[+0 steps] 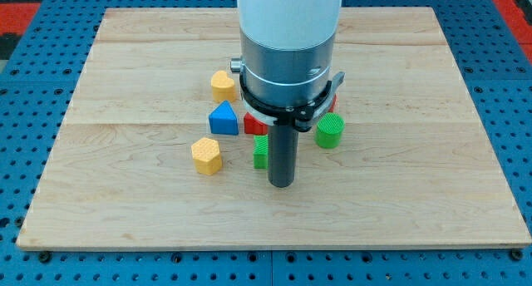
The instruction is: Adjust the hexagon and green star horizontally
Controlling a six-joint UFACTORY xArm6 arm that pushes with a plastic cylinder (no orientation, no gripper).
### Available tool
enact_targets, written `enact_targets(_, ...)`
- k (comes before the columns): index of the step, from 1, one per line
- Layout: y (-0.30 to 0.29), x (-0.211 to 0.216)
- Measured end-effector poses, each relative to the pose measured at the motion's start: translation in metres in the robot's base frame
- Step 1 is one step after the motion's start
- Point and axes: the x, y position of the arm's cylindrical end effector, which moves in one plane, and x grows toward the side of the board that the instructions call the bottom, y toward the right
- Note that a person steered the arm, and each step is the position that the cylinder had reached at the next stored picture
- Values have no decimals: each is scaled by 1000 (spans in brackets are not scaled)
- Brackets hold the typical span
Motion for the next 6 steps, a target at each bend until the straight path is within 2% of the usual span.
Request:
enact_targets(4,11,-22)
enact_targets(5,-69,-11)
enact_targets(6,-115,-21)
